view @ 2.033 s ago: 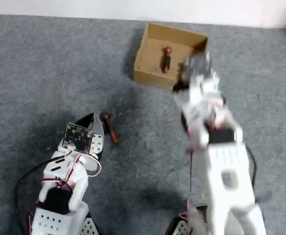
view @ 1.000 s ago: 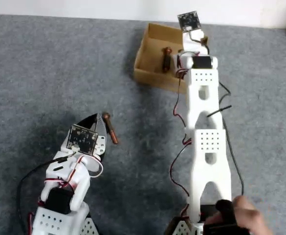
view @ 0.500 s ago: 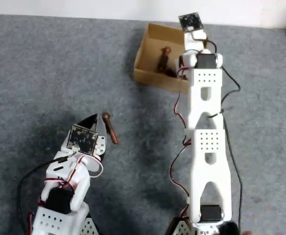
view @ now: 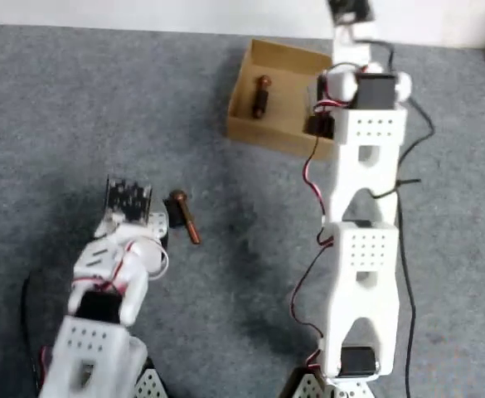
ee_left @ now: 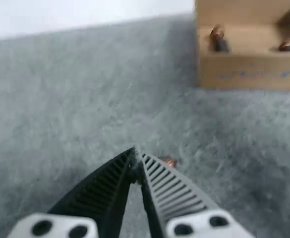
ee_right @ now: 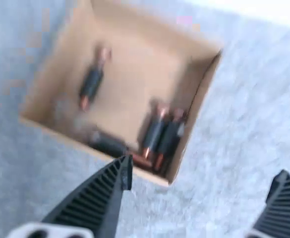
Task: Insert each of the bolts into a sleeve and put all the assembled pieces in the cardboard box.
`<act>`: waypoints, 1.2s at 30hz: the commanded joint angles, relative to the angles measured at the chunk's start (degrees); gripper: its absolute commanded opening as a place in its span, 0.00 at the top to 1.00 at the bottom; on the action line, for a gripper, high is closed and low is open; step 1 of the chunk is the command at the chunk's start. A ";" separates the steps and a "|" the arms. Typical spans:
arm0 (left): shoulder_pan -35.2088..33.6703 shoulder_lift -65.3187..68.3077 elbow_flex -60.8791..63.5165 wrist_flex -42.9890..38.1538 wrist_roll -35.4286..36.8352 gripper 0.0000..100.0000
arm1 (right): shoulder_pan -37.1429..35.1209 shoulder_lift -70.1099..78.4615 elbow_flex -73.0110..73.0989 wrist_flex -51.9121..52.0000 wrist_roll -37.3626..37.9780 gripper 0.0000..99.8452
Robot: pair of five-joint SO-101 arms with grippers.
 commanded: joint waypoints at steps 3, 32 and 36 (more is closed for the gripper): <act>-1.36 22.11 -12.97 -1.67 0.44 0.99 | -1.80 -15.52 -6.81 1.63 -2.11 0.62; -6.02 33.89 -19.82 -1.76 7.12 0.99 | -32.13 -100.44 125.85 -27.12 3.78 0.62; -6.11 33.89 -19.82 -1.76 7.21 0.99 | -35.12 -105.63 145.45 -40.75 4.31 0.62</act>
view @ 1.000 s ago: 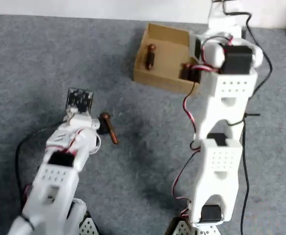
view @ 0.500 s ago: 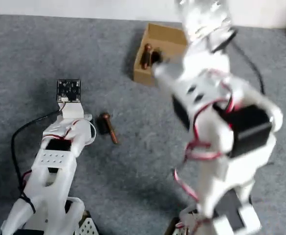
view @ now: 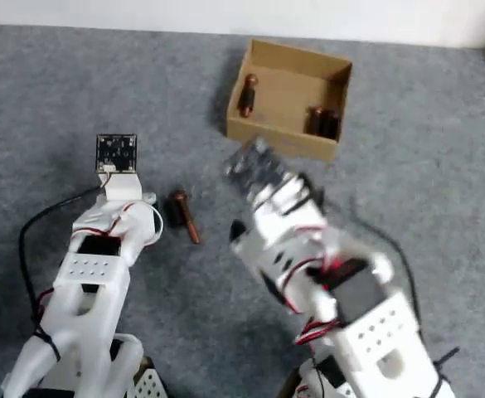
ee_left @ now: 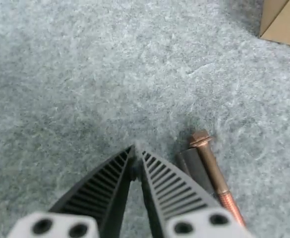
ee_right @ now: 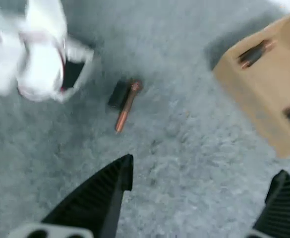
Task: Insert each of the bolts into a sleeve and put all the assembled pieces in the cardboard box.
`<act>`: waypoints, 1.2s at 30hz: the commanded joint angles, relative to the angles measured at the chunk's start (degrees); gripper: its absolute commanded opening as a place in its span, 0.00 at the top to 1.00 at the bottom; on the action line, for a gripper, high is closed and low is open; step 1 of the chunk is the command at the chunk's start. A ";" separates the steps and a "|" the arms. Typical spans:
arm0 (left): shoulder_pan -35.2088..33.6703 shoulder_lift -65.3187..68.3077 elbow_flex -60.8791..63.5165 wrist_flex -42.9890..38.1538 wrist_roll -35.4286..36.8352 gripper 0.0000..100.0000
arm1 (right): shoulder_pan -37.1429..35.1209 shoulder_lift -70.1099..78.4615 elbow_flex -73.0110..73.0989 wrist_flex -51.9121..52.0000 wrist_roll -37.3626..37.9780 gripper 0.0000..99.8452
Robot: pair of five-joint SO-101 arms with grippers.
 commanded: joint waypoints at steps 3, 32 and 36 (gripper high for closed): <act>-0.31 0.04 -2.86 -1.05 0.62 0.99 | -4.79 -2.24 24.92 -20.97 1.05 0.62; -9.63 0.04 -3.65 -1.23 6.33 0.99 | -9.10 59.38 -0.40 -52.26 -9.49 0.62; -9.89 0.04 -3.91 -1.14 6.33 0.99 | -9.27 60.09 -0.66 -52.18 -9.49 0.62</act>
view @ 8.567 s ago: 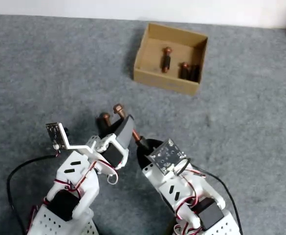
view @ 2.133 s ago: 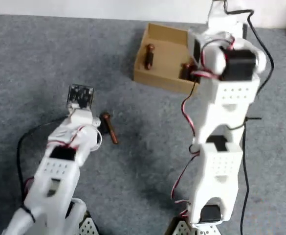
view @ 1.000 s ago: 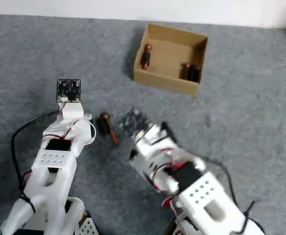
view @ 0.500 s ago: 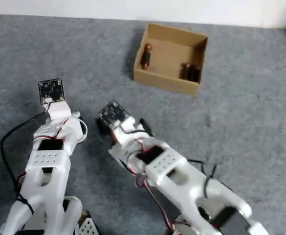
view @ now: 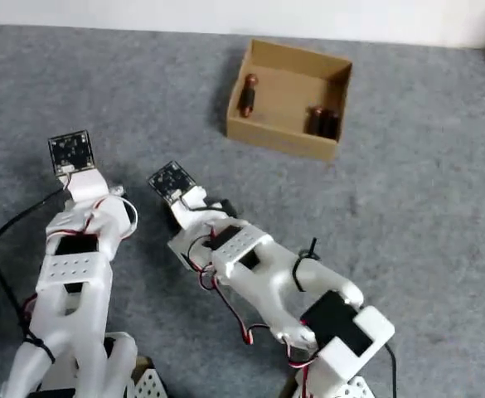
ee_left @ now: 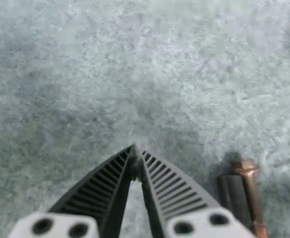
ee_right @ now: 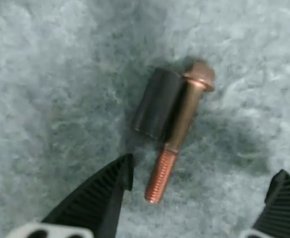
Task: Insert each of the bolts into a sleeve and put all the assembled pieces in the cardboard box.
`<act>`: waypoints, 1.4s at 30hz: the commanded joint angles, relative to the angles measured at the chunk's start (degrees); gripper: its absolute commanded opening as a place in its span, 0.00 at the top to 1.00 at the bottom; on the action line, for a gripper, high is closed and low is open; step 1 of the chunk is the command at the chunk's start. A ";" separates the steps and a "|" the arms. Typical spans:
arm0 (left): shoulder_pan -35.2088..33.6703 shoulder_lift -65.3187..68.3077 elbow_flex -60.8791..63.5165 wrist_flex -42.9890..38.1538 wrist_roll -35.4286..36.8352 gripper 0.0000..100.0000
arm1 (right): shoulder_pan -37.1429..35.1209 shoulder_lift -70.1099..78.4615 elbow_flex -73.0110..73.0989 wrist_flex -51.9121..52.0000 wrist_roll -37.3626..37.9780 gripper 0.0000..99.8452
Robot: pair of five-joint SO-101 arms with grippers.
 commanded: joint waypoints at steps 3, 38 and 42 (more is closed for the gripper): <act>-0.57 0.04 -2.59 -1.05 0.97 0.99 | -0.57 0.13 -1.98 -1.10 -2.90 0.62; -0.31 0.04 -2.51 -0.97 0.97 0.99 | 0.04 -21.85 6.99 5.23 -4.75 1.00; -0.31 0.04 -2.51 -0.97 0.97 0.99 | 1.63 -33.71 12.70 5.23 -4.66 1.00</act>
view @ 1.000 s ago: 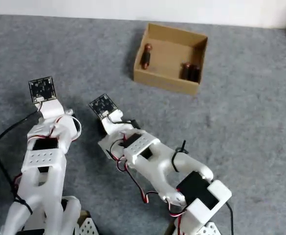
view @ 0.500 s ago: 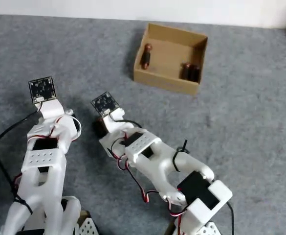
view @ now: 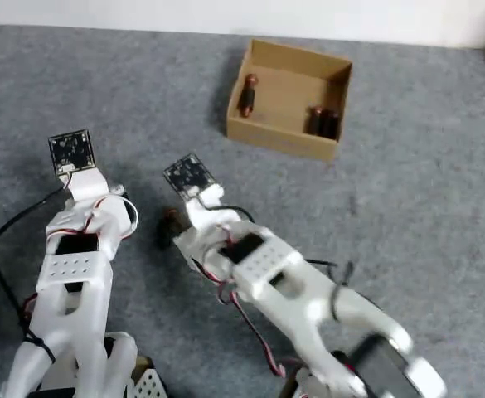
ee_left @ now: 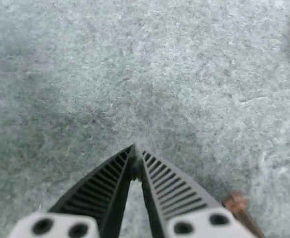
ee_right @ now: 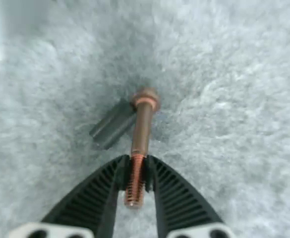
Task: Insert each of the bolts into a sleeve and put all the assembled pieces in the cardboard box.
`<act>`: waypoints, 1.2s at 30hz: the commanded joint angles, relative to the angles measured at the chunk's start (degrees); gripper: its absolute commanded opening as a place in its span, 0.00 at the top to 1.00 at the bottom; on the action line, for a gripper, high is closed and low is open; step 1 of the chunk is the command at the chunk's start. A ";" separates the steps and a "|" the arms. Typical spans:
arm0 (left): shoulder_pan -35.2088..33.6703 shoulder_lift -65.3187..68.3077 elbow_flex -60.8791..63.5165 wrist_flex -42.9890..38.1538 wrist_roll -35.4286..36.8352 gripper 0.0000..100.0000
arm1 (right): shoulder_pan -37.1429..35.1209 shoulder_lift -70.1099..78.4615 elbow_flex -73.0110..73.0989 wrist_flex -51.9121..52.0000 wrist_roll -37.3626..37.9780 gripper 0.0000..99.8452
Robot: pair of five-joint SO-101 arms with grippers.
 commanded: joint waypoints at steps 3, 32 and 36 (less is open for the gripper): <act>-0.48 0.04 -2.59 -0.97 0.97 0.99 | 1.98 -15.52 5.49 0.13 0.00 1.00; -3.38 0.04 -4.09 -0.97 0.97 0.99 | -11.65 7.34 2.59 -9.89 4.57 0.86; -3.56 0.04 -4.18 -0.97 0.97 0.99 | -11.03 7.34 3.03 -9.89 4.48 0.76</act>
